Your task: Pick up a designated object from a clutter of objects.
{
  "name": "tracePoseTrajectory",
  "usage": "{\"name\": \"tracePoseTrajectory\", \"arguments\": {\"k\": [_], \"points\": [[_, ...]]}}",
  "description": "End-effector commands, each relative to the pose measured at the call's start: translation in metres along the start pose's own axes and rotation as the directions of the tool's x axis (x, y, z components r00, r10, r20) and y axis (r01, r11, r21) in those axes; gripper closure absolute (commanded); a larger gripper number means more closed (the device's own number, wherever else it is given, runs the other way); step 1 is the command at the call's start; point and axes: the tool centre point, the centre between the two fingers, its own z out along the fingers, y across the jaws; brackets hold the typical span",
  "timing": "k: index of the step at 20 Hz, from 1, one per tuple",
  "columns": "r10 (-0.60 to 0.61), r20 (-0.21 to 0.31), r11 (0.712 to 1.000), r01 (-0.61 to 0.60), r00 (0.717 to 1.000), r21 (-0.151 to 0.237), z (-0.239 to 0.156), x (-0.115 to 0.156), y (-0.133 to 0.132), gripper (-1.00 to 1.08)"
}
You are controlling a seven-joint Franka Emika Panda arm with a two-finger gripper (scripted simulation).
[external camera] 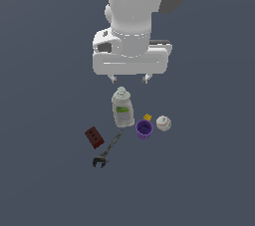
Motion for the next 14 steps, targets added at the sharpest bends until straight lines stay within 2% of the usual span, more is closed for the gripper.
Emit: {"name": "tracePoseTrajectory", "arguments": {"k": [1, 14], "points": [[0.0, 0.0, 1.0, 0.0, 1.0, 0.0, 0.0, 0.0, 0.0, -0.92], [0.038, 0.016, 0.999, -0.039, 0.999, 0.022, 0.004, 0.001, 0.013, -0.92]]}}
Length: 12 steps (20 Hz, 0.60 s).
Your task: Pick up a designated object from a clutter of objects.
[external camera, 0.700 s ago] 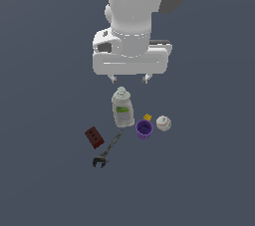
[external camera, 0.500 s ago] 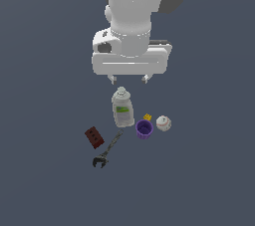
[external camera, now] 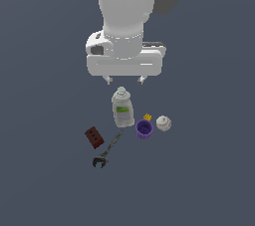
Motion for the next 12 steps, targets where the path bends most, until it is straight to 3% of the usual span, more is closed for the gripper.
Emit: {"name": "tracePoseTrajectory", "arguments": {"k": [1, 12], "points": [[0.0, 0.0, 1.0, 0.0, 1.0, 0.0, 0.001, 0.0, -0.001, -0.92], [0.074, 0.0, 0.997, -0.074, 0.997, -0.007, 0.024, 0.008, -0.019, -0.92]]}}
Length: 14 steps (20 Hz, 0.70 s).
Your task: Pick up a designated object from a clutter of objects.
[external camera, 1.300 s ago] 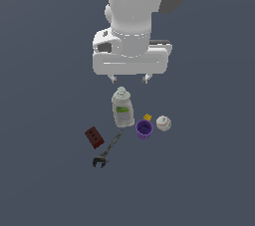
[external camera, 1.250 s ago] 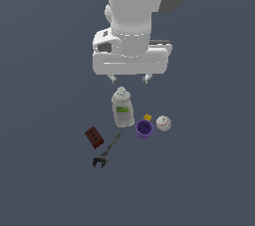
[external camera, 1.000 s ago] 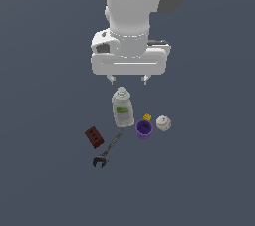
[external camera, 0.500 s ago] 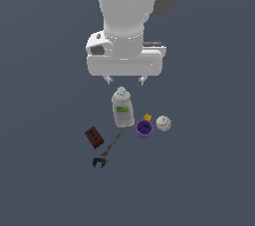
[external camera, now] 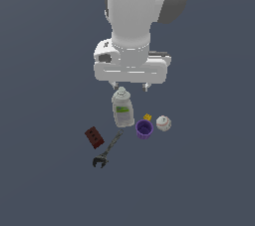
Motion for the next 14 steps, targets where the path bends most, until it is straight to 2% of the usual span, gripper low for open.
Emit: {"name": "tracePoseTrajectory", "arguments": {"k": [1, 7, 14], "points": [[0.026, 0.0, 1.0, -0.026, 1.0, -0.002, 0.009, 0.002, -0.007, -0.92], [0.112, -0.002, 0.994, -0.112, 0.994, -0.009, 0.037, 0.006, -0.03, -0.92], [0.225, -0.005, 0.974, -0.226, 0.974, -0.013, 0.076, 0.008, -0.062, -0.92]]}}
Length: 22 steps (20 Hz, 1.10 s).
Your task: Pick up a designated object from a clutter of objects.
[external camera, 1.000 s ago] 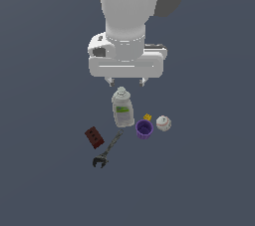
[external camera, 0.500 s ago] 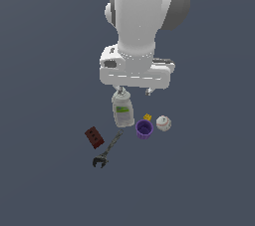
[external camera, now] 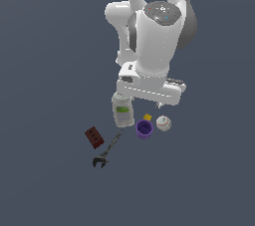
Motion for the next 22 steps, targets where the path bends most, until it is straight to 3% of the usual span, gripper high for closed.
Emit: {"name": "tracePoseTrajectory", "arguments": {"k": [1, 9, 22], "points": [[0.042, -0.001, 0.999, -0.042, 0.999, -0.001, 0.014, -0.002, -0.011, -0.92], [0.172, -0.003, 0.985, -0.172, 0.985, -0.002, 0.058, -0.014, -0.047, -0.92], [0.346, -0.001, 0.938, -0.346, 0.938, 0.003, 0.118, -0.041, -0.092, -0.92]]}}
